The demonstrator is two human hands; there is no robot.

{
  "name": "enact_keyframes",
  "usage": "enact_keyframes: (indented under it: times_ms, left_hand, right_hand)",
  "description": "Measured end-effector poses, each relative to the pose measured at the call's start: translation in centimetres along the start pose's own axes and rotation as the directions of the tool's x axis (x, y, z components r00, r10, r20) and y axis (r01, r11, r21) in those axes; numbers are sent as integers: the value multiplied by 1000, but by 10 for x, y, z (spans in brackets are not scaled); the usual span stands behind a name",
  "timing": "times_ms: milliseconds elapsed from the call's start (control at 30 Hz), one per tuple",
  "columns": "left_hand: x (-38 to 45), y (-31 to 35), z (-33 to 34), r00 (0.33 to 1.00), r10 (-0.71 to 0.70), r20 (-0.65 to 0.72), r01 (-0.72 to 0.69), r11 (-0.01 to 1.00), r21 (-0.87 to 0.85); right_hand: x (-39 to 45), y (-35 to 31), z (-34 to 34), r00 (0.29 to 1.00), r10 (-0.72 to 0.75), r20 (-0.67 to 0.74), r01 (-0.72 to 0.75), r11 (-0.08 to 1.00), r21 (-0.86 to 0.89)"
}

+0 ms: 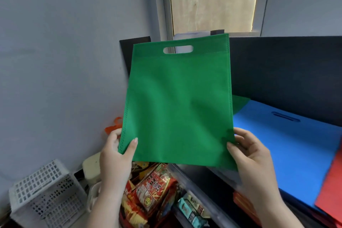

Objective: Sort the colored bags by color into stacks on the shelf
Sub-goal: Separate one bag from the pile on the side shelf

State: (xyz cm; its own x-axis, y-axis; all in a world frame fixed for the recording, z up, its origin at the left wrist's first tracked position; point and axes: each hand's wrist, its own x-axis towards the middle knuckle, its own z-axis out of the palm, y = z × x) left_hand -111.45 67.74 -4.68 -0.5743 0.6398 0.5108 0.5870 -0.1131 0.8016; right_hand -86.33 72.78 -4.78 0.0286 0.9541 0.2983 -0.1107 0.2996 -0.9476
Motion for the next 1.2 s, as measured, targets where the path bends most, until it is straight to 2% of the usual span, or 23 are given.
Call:
enact_keyframes:
  times_ms: [133,300,500,667,800,933,1067,1200]
  left_hand:
    - [38,-6,27,997,78,-23,-78,997,22]
    - [87,-22,63,990,138,22,-138,990,-5]
    - [149,-45,109,959,223,173,-210,974,-90]
    - [187,-64,146,915,245,319,-232,969,-79]
    - [203,-79,164,850,236,471,-238,970,-56]
    - [207,-94,172,780,170,603,-244,969,42]
    - [211,-103,171,727,161,667,-279,958,73]
    - [211,-98,170,720,320,617,-459,885,77]
  right_hand:
    - [30,4,4,999,-40,-28,36,991,-130]
    - [62,14,15,992,-76,-101,42,952,-304]
    - [94,32,34,964,-120,-235,3,896,-445]
    - [108,46,50,933,-127,-336,-125,762,-635]
    - [109,52,57,925,-45,-376,-267,626,-733]
    - [102,57,63,913,65,-403,-382,482,-788]
    - [96,57,65,886,104,-452,-451,418,-788]
    - [90,54,65,879,67,-472,-458,394,-797]
